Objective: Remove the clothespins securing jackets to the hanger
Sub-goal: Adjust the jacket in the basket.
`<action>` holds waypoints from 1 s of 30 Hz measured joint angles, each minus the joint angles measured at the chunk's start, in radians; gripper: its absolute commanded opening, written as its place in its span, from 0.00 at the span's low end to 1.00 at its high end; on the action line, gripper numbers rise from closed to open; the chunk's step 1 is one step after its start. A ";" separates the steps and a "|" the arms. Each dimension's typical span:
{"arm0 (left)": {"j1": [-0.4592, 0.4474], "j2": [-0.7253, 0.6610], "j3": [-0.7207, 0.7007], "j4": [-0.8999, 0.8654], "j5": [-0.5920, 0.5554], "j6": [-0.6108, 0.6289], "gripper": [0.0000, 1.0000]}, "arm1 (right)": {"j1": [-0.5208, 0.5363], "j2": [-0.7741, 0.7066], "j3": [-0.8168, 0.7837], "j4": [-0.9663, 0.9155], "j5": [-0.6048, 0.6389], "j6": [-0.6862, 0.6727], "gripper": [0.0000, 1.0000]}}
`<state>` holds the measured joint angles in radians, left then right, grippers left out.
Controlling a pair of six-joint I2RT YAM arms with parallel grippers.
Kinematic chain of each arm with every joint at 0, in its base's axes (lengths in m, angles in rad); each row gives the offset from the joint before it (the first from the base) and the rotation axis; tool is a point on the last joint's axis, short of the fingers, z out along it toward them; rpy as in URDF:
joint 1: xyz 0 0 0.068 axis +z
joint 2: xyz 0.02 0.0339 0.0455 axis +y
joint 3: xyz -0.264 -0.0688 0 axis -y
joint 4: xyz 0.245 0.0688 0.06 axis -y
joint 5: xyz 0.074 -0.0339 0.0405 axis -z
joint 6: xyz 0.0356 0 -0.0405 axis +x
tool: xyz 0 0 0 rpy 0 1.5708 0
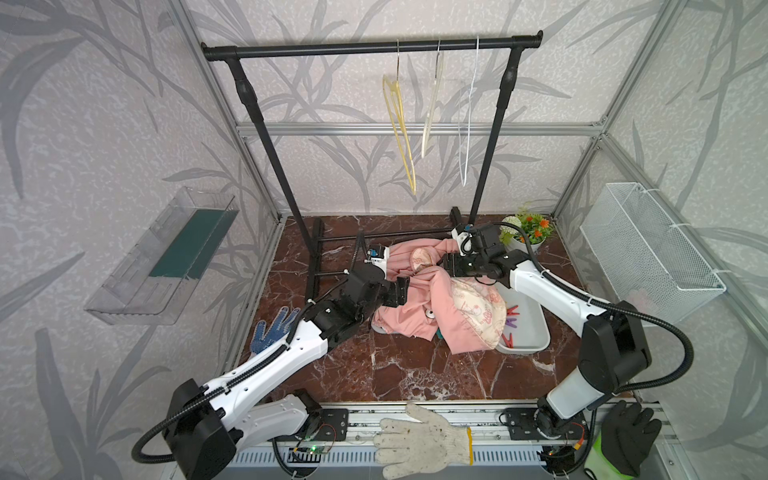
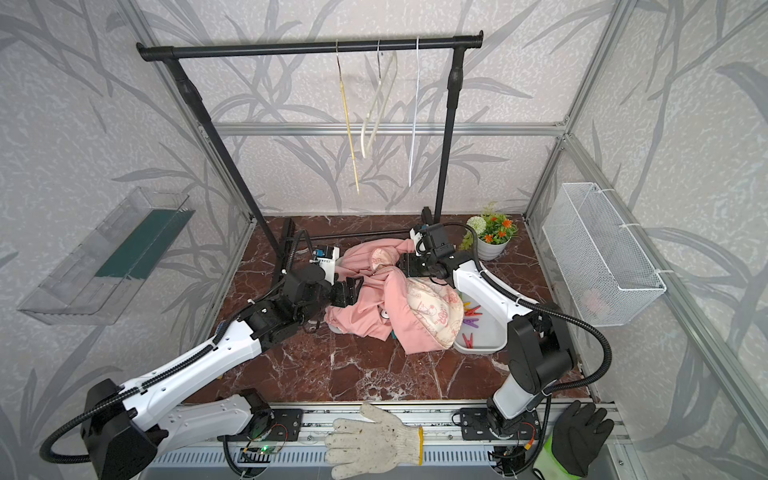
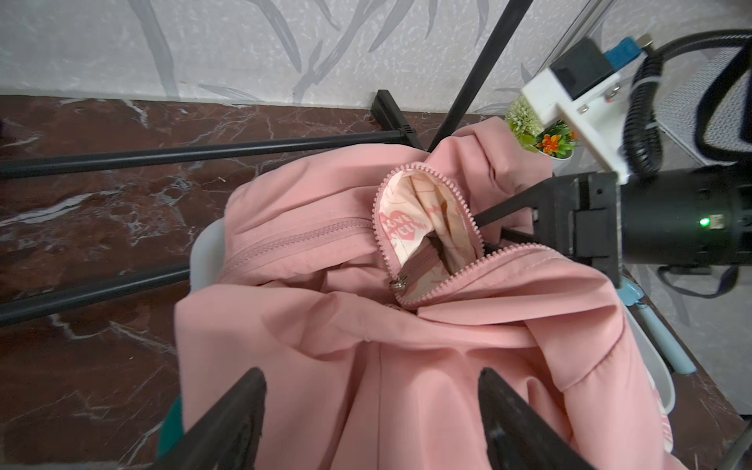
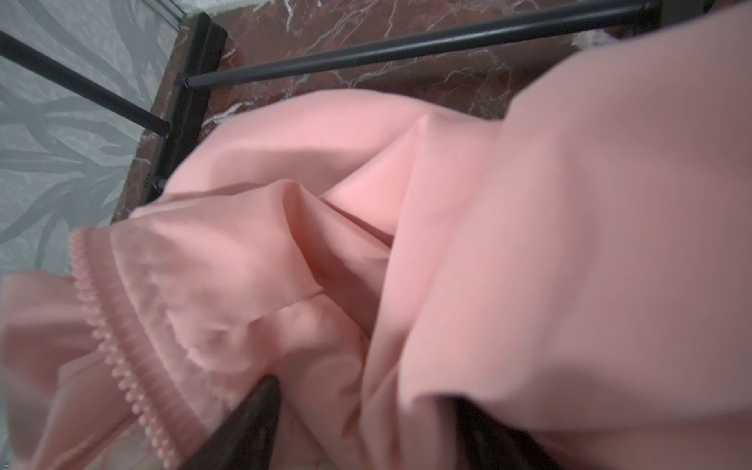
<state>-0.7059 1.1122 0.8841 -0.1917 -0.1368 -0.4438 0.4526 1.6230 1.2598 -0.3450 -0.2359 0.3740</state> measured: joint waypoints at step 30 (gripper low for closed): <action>0.130 -0.157 -0.011 -0.151 -0.227 0.008 0.95 | -0.399 -0.644 -0.670 0.061 -0.252 0.063 0.87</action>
<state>-0.5762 0.9550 0.8730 -0.3428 -0.3641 -0.4355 0.0540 0.9791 0.5896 -0.2844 -0.4881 0.4366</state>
